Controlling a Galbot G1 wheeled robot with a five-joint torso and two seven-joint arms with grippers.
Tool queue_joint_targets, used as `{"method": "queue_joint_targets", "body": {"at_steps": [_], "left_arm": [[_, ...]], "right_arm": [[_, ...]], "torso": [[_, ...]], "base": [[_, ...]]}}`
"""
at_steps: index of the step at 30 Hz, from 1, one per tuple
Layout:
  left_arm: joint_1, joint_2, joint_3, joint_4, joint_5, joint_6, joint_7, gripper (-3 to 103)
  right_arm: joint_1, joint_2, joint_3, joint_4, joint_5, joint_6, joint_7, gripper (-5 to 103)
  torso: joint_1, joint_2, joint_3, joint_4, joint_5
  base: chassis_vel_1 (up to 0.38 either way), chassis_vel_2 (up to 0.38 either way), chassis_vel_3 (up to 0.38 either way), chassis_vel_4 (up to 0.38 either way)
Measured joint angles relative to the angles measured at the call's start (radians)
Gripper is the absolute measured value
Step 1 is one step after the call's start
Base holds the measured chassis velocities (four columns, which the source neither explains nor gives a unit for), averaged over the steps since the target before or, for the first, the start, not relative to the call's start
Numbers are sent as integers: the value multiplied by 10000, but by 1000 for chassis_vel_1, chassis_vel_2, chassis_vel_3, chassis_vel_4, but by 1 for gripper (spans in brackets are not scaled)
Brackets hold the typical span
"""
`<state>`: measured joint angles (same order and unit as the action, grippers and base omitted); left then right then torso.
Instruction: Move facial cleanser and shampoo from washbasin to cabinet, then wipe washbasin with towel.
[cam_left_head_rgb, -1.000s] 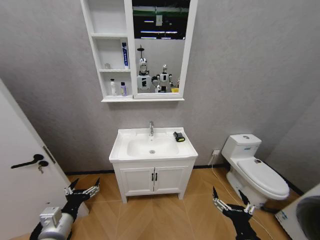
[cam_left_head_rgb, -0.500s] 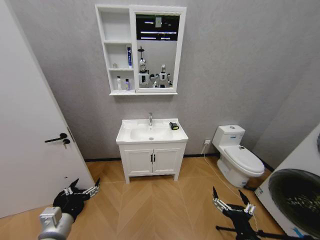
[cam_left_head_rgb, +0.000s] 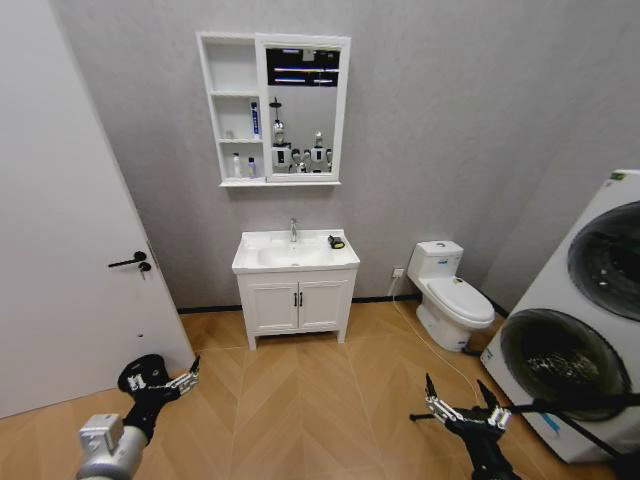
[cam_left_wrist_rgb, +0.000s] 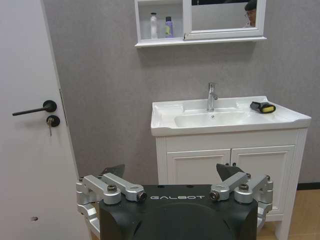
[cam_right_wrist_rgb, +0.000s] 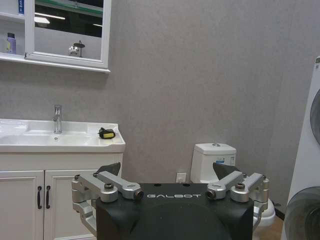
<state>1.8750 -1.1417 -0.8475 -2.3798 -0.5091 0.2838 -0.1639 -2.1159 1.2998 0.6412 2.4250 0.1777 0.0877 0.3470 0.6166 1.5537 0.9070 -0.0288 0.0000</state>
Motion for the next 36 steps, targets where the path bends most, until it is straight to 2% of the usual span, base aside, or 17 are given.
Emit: {"method": "queue_joint_targets", "body": {"at_steps": [36], "left_arm": [[3,0,0,-1,0,0,-2,100]], "right_arm": [[-2,0,0,0,0,0,-1,100]], "torso": [[-13,6,-5,0,0]], "base": [[11,17,14,7]]}}
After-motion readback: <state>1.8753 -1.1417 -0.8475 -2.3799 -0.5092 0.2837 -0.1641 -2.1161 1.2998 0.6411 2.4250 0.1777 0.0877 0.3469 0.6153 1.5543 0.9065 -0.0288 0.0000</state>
